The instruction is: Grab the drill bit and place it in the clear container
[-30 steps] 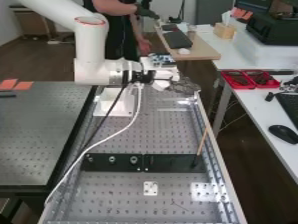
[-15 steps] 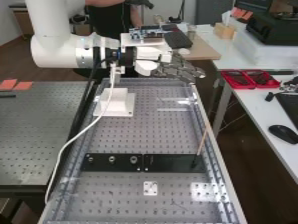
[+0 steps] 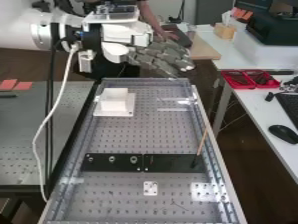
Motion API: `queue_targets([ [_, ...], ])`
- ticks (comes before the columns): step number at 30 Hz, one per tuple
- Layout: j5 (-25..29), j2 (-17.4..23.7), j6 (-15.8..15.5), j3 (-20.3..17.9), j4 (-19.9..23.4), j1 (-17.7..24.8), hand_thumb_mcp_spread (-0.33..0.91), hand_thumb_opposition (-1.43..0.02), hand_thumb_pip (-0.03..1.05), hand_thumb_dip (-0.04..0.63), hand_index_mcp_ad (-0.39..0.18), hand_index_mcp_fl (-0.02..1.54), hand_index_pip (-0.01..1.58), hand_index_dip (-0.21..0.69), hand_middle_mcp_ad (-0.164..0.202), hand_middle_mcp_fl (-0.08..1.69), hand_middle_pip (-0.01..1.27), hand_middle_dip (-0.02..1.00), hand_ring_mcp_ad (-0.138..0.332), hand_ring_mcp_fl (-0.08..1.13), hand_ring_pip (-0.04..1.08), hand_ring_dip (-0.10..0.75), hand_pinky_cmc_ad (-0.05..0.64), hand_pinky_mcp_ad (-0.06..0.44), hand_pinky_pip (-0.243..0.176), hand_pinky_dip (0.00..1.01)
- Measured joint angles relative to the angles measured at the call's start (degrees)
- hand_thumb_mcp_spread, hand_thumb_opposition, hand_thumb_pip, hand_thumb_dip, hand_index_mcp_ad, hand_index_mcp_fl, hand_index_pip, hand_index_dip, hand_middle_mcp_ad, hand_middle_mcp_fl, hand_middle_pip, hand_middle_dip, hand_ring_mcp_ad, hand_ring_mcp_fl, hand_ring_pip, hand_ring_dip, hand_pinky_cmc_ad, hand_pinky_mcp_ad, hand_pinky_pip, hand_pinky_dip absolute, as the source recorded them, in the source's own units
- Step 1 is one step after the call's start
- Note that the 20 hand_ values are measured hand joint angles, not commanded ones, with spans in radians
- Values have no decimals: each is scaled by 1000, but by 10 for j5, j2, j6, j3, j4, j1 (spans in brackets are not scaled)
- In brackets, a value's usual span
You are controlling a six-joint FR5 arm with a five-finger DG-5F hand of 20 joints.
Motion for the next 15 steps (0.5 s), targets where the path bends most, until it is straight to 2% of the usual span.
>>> queue_targets([
  [2,11,10,5,-4,-1,-3,319,-730,483,201,-31,127,178,154,87,215,110,469,211,0,103,131,379,279,-89,513],
  [4,17,16,8,-8,0,-6,288,-712,443,157,-31,133,176,164,87,218,112,456,211,0,103,129,396,293,-89,536],
  [6,20,22,12,-11,0,-10,284,-710,442,145,-28,131,161,169,91,218,108,442,215,0,103,129,412,312,-89,536],
  [9,22,30,20,-13,-1,-17,279,-698,429,131,-26,129,143,169,91,218,108,440,211,0,103,129,428,318,-89,536],
  [15,21,41,7,-13,-8,-21,279,-698,419,98,-26,127,134,187,91,215,110,422,209,5,103,129,429,330,-89,536],
])
